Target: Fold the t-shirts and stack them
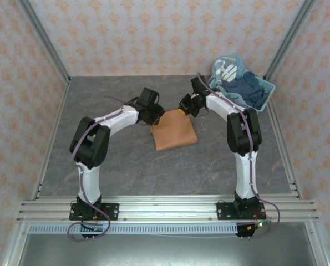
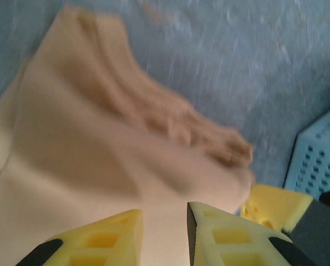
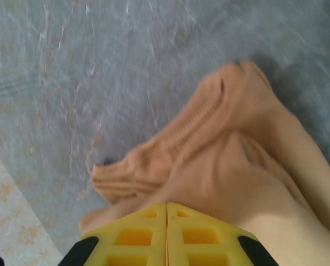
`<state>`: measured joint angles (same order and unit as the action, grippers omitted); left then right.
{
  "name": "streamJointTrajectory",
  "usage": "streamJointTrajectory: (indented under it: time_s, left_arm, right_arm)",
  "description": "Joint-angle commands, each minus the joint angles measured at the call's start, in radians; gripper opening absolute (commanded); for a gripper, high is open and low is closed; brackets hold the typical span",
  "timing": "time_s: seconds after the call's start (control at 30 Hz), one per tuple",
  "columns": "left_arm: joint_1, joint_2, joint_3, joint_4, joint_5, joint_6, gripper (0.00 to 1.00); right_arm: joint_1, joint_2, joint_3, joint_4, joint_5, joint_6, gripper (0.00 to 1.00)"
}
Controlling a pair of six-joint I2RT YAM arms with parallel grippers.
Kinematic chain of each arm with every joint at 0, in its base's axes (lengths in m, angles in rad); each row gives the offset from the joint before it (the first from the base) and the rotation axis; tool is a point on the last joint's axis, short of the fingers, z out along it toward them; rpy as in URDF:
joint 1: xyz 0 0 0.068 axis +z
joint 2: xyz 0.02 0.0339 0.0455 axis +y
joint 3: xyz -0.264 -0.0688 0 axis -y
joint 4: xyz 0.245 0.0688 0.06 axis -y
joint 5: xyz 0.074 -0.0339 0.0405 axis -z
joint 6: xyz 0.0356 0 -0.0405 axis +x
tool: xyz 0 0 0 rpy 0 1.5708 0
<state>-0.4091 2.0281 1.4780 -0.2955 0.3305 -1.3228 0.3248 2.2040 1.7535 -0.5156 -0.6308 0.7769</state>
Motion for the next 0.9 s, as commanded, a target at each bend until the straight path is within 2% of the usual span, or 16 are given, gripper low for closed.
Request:
streamJointTrajectory:
  time_s: [0.0,0.07,0.17,0.43,0.5,0.57,0.63,0.7,0.77,0.87]
  left_arm:
    - [0.036,0.088,0.13,-0.145,-0.062,0.112,0.27]
    - [0.055,0.157,0.197,-0.224,-0.074,0.172,0.27]
    - [0.083,0.235,0.24,-0.255,-0.046,0.206,0.26]
    - [0.13,0.278,0.392,-0.368,-0.055,0.32,0.28]
    - [0.126,0.246,0.449,-0.429,-0.099,0.353,0.31]
    - [0.111,0.157,0.447,-0.465,-0.157,0.355,0.43]
    - [0.085,0.03,0.363,-0.446,-0.187,0.305,0.48]
    - [0.04,-0.108,0.229,-0.418,-0.202,0.199,0.5]
    - [-0.031,-0.261,0.044,-0.338,-0.193,0.025,0.54]
    - [-0.165,-0.393,-0.21,-0.17,-0.196,-0.288,0.59]
  right_arm:
    - [-0.015,0.072,0.082,-0.05,0.053,0.018,0.06]
    - [-0.029,0.109,0.077,-0.061,0.083,0.018,0.05]
    - [-0.045,0.138,0.053,-0.069,0.107,0.025,0.03]
    - [-0.047,0.112,0.064,-0.048,0.104,0.031,0.03]
    - [-0.048,0.082,0.102,-0.064,0.106,0.013,0.05]
    - [-0.051,0.029,0.148,-0.107,0.134,-0.017,0.1]
    - [-0.053,-0.047,0.16,-0.154,0.197,-0.041,0.15]
    - [-0.06,-0.155,0.109,-0.163,0.262,-0.043,0.22]
    - [-0.074,-0.292,-0.026,-0.087,0.264,0.001,0.34]
    - [-0.078,-0.48,-0.234,0.057,0.204,0.089,0.49]
